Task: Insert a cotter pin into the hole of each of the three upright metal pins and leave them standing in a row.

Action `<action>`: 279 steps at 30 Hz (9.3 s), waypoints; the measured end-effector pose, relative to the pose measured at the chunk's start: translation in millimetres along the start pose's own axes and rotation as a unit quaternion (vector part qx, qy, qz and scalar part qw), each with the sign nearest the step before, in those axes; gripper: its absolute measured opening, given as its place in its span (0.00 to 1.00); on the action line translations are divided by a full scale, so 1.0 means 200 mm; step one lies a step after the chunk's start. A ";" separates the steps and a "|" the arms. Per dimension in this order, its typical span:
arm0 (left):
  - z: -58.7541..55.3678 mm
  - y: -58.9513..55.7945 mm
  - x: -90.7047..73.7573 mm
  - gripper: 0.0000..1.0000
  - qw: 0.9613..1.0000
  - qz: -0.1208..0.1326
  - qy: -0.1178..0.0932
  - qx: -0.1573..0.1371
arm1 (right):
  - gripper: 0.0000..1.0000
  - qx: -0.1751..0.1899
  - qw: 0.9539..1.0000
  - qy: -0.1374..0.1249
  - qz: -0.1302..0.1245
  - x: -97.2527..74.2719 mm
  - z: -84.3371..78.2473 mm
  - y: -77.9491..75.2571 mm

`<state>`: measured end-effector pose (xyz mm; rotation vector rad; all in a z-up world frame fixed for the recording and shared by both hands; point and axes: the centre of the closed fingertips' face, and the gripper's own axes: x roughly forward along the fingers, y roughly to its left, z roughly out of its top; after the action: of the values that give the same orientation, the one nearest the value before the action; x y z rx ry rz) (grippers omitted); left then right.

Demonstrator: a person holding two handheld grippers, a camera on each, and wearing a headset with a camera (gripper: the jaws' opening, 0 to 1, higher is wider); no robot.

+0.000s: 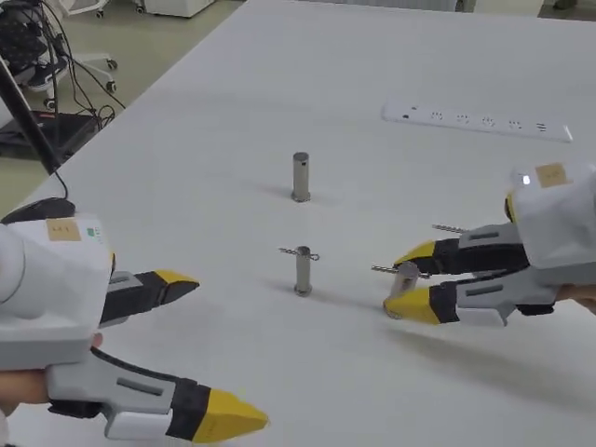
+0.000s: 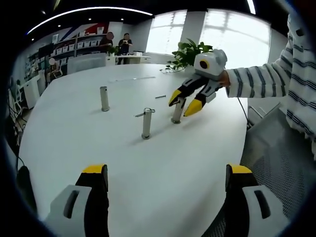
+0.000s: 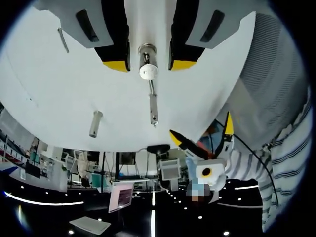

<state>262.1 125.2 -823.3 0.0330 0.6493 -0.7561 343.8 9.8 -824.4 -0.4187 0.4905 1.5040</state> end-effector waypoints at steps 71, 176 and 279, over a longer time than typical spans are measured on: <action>0.35 0.68 0.34 0.57 0.999 0.036 -0.015 -0.001 | 0.81 0.258 0.930 -0.044 -0.257 -0.66 -0.23 0.40; 0.67 0.76 0.40 0.11 0.996 0.089 -0.027 0.015 | 0.78 0.265 0.914 -0.045 -0.304 -0.78 -0.32 0.40; 0.11 -0.26 0.47 0.11 0.993 -0.010 0.049 0.109 | 0.80 0.246 0.929 -0.046 -0.273 -0.74 -0.30 0.52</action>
<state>291.7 22.6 -848.1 0.2662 0.6584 -0.8458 236.2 -144.0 -790.0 -0.0712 0.5965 0.8168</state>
